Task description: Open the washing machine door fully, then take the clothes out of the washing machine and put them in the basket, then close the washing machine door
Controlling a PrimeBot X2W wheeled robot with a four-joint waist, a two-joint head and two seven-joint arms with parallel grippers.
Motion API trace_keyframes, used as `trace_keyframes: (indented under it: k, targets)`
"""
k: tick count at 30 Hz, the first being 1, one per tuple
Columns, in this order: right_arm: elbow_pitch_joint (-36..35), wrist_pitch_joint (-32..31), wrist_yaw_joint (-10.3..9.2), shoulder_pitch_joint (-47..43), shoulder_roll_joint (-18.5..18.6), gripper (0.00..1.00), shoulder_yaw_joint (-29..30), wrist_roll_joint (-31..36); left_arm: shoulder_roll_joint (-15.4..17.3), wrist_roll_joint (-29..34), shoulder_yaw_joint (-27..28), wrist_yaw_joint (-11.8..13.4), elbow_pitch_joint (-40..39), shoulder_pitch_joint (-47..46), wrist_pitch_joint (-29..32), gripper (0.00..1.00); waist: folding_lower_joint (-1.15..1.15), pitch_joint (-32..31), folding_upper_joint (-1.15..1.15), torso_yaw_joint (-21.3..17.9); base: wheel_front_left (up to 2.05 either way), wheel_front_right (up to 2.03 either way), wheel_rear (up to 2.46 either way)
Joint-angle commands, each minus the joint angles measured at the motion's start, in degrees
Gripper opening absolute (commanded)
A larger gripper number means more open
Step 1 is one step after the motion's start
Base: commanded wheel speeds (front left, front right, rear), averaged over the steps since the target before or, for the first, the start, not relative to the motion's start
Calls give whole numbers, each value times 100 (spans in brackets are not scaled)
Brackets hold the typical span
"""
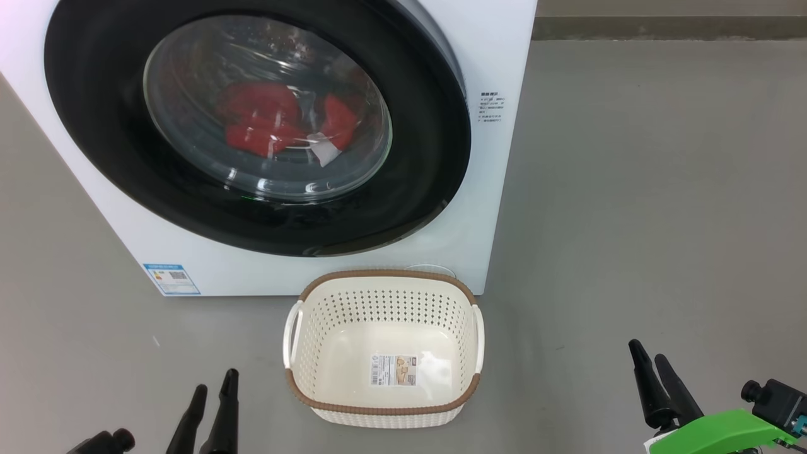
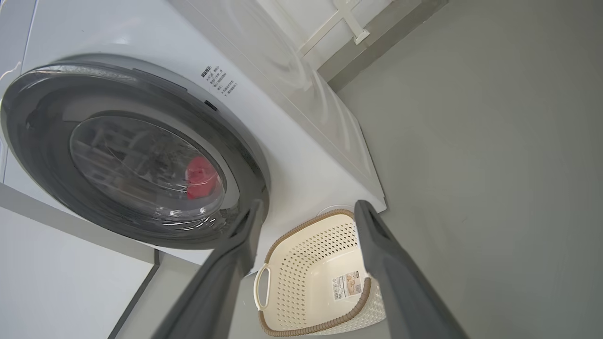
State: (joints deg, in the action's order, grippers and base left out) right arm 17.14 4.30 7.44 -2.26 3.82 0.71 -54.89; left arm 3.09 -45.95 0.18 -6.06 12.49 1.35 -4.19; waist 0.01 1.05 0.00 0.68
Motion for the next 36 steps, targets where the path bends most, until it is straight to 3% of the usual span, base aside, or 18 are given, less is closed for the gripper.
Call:
trace_keyframes:
  k: [1, 36]
  targets:
    - [-174, 98, 2, 32, 109, 100, -94, 236, 113, 233, 75, 25, -205, -39, -86, 100, 0, 2, 0, 0, 0, 0, 0]
    - [-415, 656, 4, -202, 130, 100, -114, 2216, 161, 2517, 23, 13, -401, 99, -657, 100, 0, 58, 0, 12, 0, 0, 0]
